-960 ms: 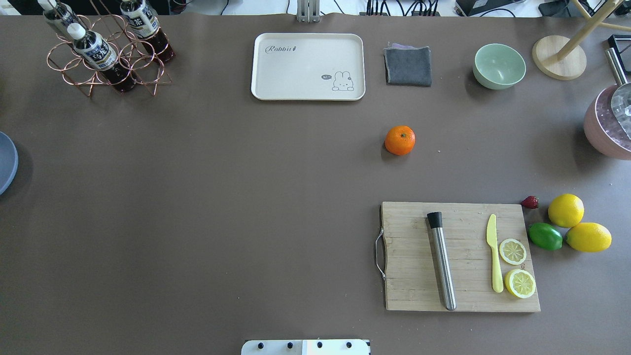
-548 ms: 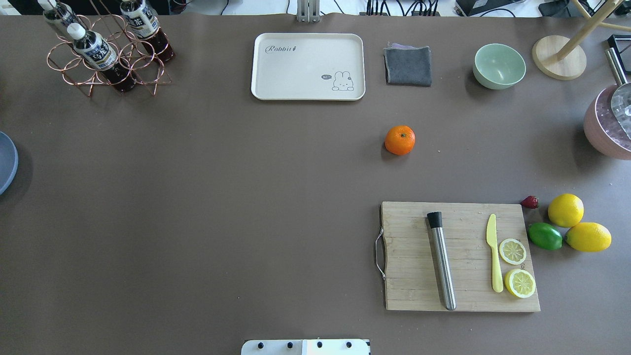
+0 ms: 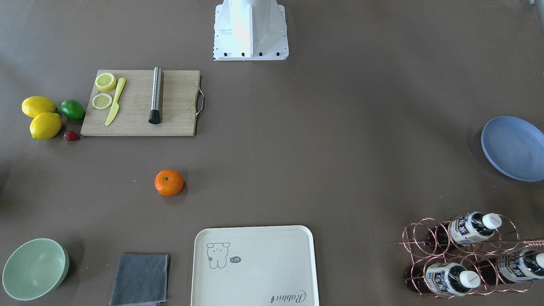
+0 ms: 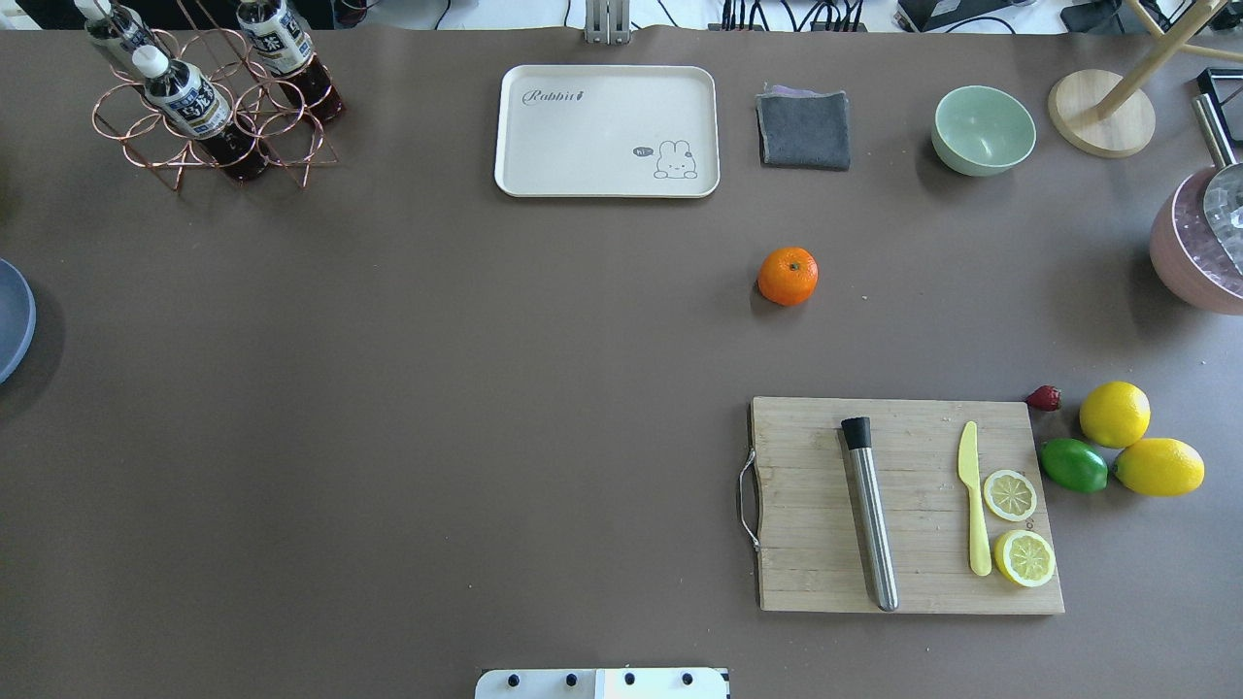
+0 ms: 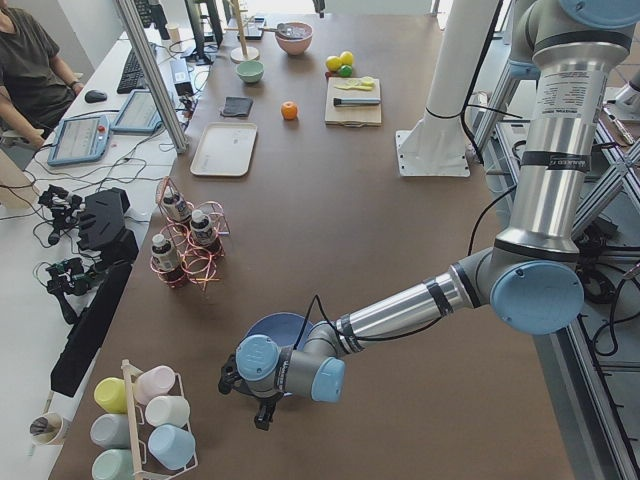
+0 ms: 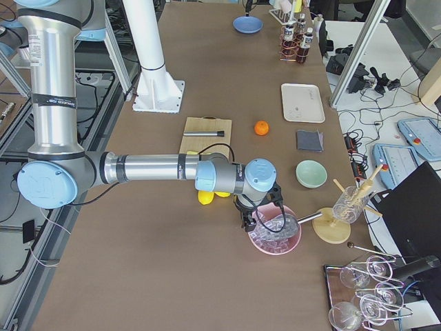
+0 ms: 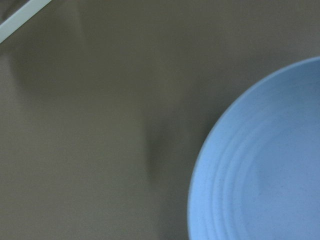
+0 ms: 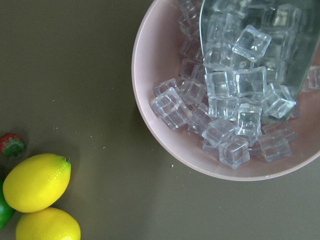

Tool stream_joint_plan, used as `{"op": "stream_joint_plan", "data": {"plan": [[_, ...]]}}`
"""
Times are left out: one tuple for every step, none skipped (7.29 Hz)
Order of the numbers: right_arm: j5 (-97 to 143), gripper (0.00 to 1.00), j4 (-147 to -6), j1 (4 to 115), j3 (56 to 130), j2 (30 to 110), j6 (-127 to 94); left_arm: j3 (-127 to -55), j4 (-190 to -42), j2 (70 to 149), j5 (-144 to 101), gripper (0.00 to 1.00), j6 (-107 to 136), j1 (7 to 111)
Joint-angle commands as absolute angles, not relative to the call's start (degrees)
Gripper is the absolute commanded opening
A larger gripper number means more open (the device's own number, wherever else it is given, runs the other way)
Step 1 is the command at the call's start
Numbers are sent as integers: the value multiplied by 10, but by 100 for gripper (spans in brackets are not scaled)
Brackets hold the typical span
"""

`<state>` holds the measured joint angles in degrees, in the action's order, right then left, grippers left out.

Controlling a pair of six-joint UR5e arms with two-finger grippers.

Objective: Pick orange to plate

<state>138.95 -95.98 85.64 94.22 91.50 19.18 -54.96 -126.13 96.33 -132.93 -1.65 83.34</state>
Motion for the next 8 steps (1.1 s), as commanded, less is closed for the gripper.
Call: {"op": "stream_joint_plan", "data": {"plan": [[1389, 100, -960, 841, 942, 915, 192, -545, -1262, 964, -1332, 85, -15, 828], [1389, 100, -959, 839, 942, 915, 192, -545, -1262, 966, -1332, 85, -13, 824], [1389, 100, -959, 837, 942, 915, 192, -544, -1262, 969, -1332, 83, -11, 822], [1390, 100, -959, 836, 942, 915, 193, -543, -1261, 969, -1345, 73, -11, 818], [1389, 100, -959, 836, 942, 915, 193, -539, -1261, 969, -1357, 64, -11, 818], [1389, 100, -959, 835, 941, 915, 193, -539, -1261, 969, -1357, 43, -11, 818], [1389, 100, -960, 834, 941, 915, 193, -539, -1261, 971, -1357, 16, -4, 818], [1390, 100, -960, 833, 942, 915, 193, -540, -1261, 974, -1357, 0, -4, 818]]}}
